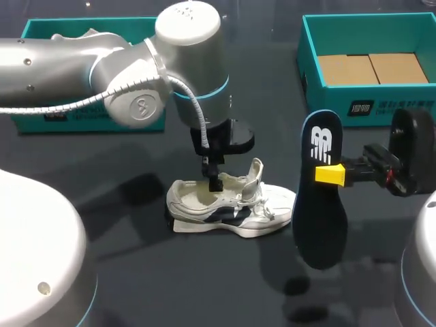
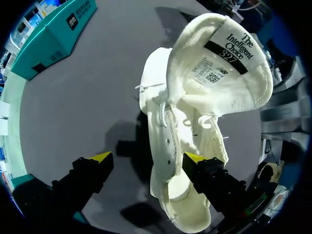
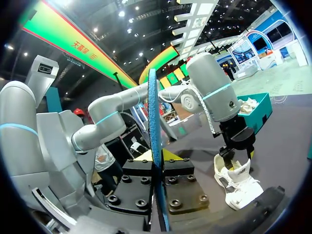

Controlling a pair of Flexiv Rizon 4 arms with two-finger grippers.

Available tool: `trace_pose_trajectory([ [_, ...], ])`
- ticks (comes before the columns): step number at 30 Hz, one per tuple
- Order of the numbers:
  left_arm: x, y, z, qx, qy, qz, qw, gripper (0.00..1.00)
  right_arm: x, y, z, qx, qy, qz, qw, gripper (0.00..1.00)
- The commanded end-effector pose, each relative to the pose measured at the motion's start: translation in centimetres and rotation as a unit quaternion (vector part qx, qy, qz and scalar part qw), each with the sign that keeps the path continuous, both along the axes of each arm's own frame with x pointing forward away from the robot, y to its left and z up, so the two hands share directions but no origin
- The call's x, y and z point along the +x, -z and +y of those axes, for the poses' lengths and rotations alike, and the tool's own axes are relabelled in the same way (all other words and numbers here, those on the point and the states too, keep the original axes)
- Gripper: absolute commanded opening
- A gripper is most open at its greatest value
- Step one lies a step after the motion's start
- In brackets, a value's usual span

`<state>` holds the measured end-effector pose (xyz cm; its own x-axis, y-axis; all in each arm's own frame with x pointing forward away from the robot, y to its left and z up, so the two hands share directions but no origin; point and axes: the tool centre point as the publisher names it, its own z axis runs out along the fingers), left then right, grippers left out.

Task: Take the shoe out of the shoebox, open the shoe tongue, remove and reinsert the insole, then place the shoe into the shoebox

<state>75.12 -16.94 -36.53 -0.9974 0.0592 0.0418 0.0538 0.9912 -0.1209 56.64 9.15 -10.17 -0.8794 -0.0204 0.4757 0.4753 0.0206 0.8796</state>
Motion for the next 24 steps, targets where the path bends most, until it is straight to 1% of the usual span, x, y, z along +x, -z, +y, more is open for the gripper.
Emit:
trace_pose_trajectory([
  [1,0.4,1.8,-1.7,0.015,-0.002,0.003,1.000,0.92,-0.1,0.0,0.1,-0.001,0.002,0.000,1.000,0.00],
  [4,0.3,2.3,-2.0,0.016,-0.003,0.007,1.000,0.89,-0.1,0.0,0.1,-0.001,0.002,0.000,1.000,0.00],
  [6,0.2,2.7,-2.2,0.018,-0.004,0.012,1.000,0.83,-0.1,0.0,0.1,-0.001,0.002,0.000,1.000,0.00],
  [8,0.0,2.9,-2.3,0.019,-0.005,0.015,1.000,0.72,-0.1,0.0,0.1,-0.001,0.002,0.000,1.000,0.00],
  [9,-0.1,3.0,-2.3,0.019,-0.004,0.017,1.000,0.69,-0.1,0.0,0.1,-0.001,0.002,0.000,1.000,0.00],
  [11,-0.3,3.2,-2.3,0.022,-0.002,0.021,1.000,0.66,-0.1,0.0,0.1,-0.001,0.002,0.000,1.000,0.00],
  [12,-0.3,3.3,-2.4,0.023,-0.001,0.023,0.999,0.64,-0.1,0.0,0.1,-0.001,0.002,0.000,1.000,0.00],
  [13,-0.4,3.4,-2.4,0.025,-0.001,0.023,0.999,0.58,-0.1,0.0,0.1,-0.001,0.002,0.000,1.000,0.00],
  [16,-0.7,3.5,-2.3,0.027,-0.001,0.024,0.999,0.36,-0.1,0.0,0.1,-0.001,0.002,0.000,1.000,0.00],
  [17,-0.8,3.5,-2.3,0.028,-0.001,0.024,0.999,0.18,-0.1,0.0,0.1,-0.001,0.002,0.000,1.000,0.00],
  [18,-0.9,3.4,-2.1,0.028,-0.001,0.024,0.999,0.03,-0.1,0.0,0.1,-0.001,0.002,0.000,1.000,0.00],
  [19,-0.9,3.3,-2.0,0.028,-0.001,0.024,0.999,0.00,-0.1,0.0,0.1,-0.001,0.002,0.000,1.000,0.00],
  [24,-1.1,2.8,-1.5,0.026,-0.003,0.021,0.999,0.00,-0.1,0.0,0.1,-0.001,0.002,0.000,1.000,0.00],
])
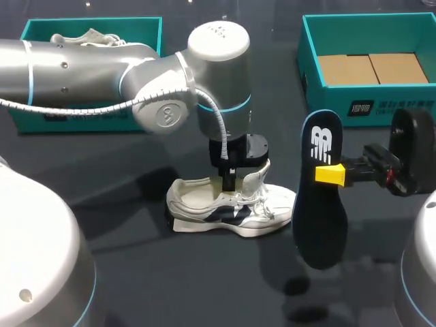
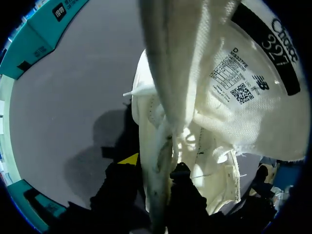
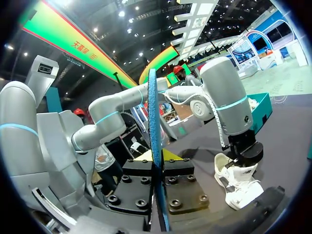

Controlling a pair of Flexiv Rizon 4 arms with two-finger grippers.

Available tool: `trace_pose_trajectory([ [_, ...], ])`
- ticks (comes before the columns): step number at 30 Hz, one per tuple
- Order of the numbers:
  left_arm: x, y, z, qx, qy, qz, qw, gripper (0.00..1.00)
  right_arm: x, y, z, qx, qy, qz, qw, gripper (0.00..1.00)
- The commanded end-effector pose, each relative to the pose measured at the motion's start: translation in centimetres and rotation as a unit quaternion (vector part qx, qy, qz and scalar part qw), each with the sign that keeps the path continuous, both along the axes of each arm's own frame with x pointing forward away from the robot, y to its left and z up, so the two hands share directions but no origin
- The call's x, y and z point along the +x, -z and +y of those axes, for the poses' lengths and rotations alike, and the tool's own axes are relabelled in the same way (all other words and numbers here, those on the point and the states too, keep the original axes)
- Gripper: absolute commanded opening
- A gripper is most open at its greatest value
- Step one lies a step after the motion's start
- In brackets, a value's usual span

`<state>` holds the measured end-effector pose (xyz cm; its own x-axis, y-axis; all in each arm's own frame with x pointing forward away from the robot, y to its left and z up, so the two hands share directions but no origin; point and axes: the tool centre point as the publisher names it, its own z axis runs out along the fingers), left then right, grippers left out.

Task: Take the shoe out of the shoebox, open the shoe tongue, remove and reinsert the insole, then place the shoe into the shoebox

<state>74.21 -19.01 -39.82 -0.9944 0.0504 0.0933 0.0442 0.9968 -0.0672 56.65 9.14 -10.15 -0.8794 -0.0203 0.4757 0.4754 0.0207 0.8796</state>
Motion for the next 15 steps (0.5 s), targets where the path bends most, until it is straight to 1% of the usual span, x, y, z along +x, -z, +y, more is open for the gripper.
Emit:
trace_pose_trajectory([
  [1,-0.2,-0.6,0.6,-0.002,-0.001,-0.003,1.000,0.00,-0.1,0.0,0.1,-0.001,0.002,0.000,1.000,0.00],
  [6,-0.1,-0.7,0.9,-0.001,0.000,0.002,1.000,0.00,-0.1,0.0,0.1,-0.001,0.002,0.000,1.000,0.00],
  [9,-0.3,-1.4,1.0,-0.007,0.023,0.003,1.000,0.00,-0.1,0.0,0.1,-0.001,0.002,0.000,1.000,0.00],
  [12,-0.5,-2.7,1.2,-0.022,0.094,-0.005,0.995,0.00,-0.1,0.0,0.1,-0.001,0.002,0.000,1.000,0.00],
  [15,-0.7,-3.7,1.4,-0.024,0.178,-0.019,0.984,0.00,-0.1,0.0,0.1,-0.001,0.002,0.000,1.000,0.00],
])
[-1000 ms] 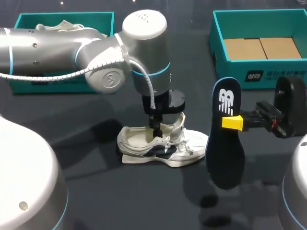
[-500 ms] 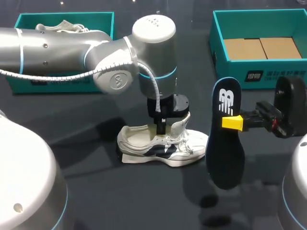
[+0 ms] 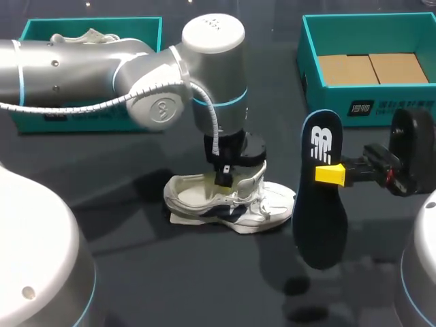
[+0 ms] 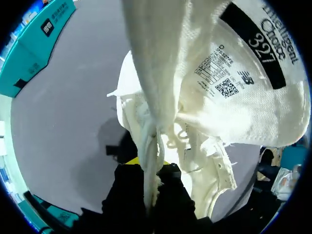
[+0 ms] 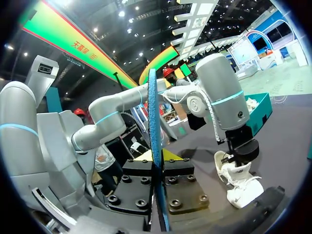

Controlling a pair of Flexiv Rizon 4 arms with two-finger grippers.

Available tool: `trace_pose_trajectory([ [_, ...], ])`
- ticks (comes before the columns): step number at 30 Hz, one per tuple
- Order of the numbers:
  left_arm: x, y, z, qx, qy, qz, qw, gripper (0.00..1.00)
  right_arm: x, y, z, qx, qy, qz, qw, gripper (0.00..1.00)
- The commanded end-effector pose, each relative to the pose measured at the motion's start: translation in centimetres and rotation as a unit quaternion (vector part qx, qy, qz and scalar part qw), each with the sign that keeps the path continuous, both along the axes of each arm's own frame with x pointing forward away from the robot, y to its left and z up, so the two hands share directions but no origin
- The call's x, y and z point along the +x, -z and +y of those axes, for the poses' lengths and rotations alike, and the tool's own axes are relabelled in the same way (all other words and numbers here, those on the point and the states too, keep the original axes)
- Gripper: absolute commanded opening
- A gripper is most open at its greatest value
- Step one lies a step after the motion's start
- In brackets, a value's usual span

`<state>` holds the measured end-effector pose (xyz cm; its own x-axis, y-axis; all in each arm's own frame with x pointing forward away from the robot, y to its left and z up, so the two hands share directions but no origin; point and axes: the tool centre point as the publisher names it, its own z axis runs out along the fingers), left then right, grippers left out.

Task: Take the shoe out of the shoebox, open the shoe tongue, remove and reinsert the insole, then place the shoe into the shoebox

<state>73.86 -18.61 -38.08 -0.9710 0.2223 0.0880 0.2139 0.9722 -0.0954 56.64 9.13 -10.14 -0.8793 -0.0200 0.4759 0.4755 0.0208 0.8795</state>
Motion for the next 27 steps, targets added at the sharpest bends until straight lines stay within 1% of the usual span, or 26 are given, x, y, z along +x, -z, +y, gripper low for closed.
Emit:
trace_pose_trajectory([
  [1,-0.3,-2.2,1.0,-0.011,0.120,-0.024,0.992,0.00,-0.1,0.0,0.1,-0.001,0.001,0.000,1.000,0.00],
  [3,-0.2,-2.8,1.0,-0.014,0.163,-0.028,0.986,0.00,-0.1,0.0,0.1,-0.001,0.001,0.000,1.000,0.00],
  [5,0.0,-3.5,0.9,-0.019,0.189,-0.032,0.981,0.00,-0.1,0.0,0.1,-0.001,0.001,0.000,1.000,0.00],
  [6,0.0,-3.9,1.0,-0.021,0.222,-0.029,0.974,0.00,-0.1,0.0,0.1,-0.001,0.001,0.000,1.000,0.00],
  [9,-0.2,-5.0,0.8,-0.005,0.295,-0.049,0.954,0.00,-0.1,0.0,0.1,-0.001,0.001,0.000,1.000,0.00],
  [10,-0.2,-5.2,0.8,0.000,0.303,-0.063,0.951,0.00,-0.1,0.0,0.1,-0.001,0.001,0.000,1.000,0.00],
  [21,-0.2,-5.2,0.8,0.000,0.303,-0.063,0.951,0.00,-0.1,0.0,0.1,-0.001,0.001,0.000,1.000,0.00],
  [23,-0.2,-5.1,0.7,-0.011,0.367,-0.076,0.927,0.00,-0.1,0.0,0.1,-0.001,0.001,0.000,1.000,0.00],
  [24,-0.1,-5.2,0.7,-0.009,0.382,-0.081,0.921,0.00,-0.1,0.0,0.1,-0.001,0.001,0.000,1.000,0.00],
  [25,-0.2,-5.3,0.7,-0.012,0.437,-0.090,0.895,0.00,-0.1,0.0,0.1,-0.001,0.001,0.000,1.000,0.00],
  [26,-0.3,-5.4,0.8,-0.018,0.439,-0.094,0.893,0.00,-0.1,0.0,0.1,-0.001,0.001,0.000,1.000,0.00],
  [27,-0.4,-5.5,0.8,-0.011,0.452,-0.102,0.886,0.00,-0.1,0.0,0.1,-0.001,0.001,0.000,1.000,0.00],
])
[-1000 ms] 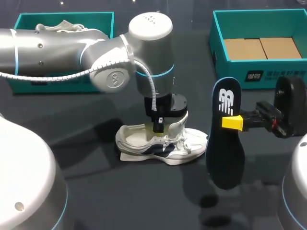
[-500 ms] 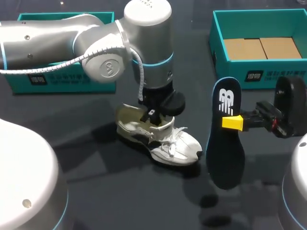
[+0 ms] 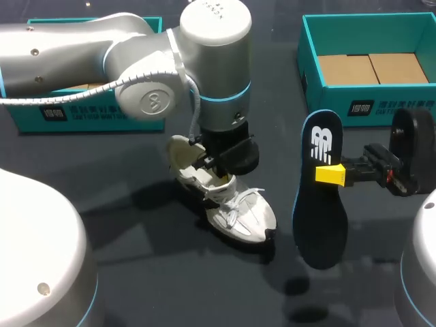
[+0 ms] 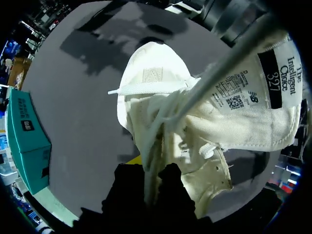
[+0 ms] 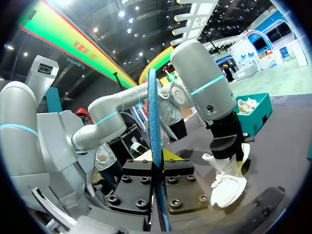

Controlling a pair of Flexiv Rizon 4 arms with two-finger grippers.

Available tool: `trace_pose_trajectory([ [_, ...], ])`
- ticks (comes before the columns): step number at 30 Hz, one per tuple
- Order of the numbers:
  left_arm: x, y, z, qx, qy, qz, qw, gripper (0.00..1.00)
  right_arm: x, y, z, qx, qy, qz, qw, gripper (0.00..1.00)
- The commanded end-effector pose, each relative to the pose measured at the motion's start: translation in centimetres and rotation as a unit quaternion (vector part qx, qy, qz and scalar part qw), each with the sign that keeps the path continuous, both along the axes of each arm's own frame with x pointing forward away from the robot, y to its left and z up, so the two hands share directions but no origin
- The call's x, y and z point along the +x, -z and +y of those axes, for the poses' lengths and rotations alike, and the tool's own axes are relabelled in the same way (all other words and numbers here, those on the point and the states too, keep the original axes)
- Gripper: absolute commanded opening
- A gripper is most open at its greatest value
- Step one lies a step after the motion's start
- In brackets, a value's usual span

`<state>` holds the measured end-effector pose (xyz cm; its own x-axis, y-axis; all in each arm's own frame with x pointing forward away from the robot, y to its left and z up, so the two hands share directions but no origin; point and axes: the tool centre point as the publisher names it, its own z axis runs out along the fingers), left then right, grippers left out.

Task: Take the shoe out of the shoebox, open the shoe tongue, remove and reinsert the insole, then place the shoe into the shoebox

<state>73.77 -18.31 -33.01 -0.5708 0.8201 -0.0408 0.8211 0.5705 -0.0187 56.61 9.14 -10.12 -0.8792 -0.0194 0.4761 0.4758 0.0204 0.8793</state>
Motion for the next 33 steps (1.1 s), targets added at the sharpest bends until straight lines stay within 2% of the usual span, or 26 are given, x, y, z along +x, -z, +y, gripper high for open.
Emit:
trace_pose_trajectory([
  [1,-0.6,-0.6,0.4,-0.017,0.136,-0.034,0.990,0.00,-0.1,0.0,0.1,-0.001,0.001,0.000,1.000,0.00],
  [4,-1.3,-1.2,0.6,-0.024,0.199,-0.075,0.977,0.00,-0.1,0.0,0.1,-0.001,0.001,0.000,1.000,0.00],
  [6,-1.5,-1.1,0.7,-0.011,0.206,-0.116,0.972,0.00,-0.1,0.0,0.1,-0.001,0.001,0.000,1.000,0.00],
  [14,-1.5,-1.1,0.7,-0.011,0.206,-0.116,0.972,0.00,-0.1,0.0,0.1,-0.001,0.001,0.000,1.000,0.00],
  [21,-2.0,-0.7,-0.6,-0.037,0.305,-0.100,0.946,0.00,-0.1,0.0,0.1,-0.001,0.001,0.000,1.000,0.00],
  [33,-1.8,0.7,-2.3,-0.037,0.354,-0.056,0.933,0.00,-0.1,0.0,0.1,-0.001,0.001,0.000,1.000,0.00],
])
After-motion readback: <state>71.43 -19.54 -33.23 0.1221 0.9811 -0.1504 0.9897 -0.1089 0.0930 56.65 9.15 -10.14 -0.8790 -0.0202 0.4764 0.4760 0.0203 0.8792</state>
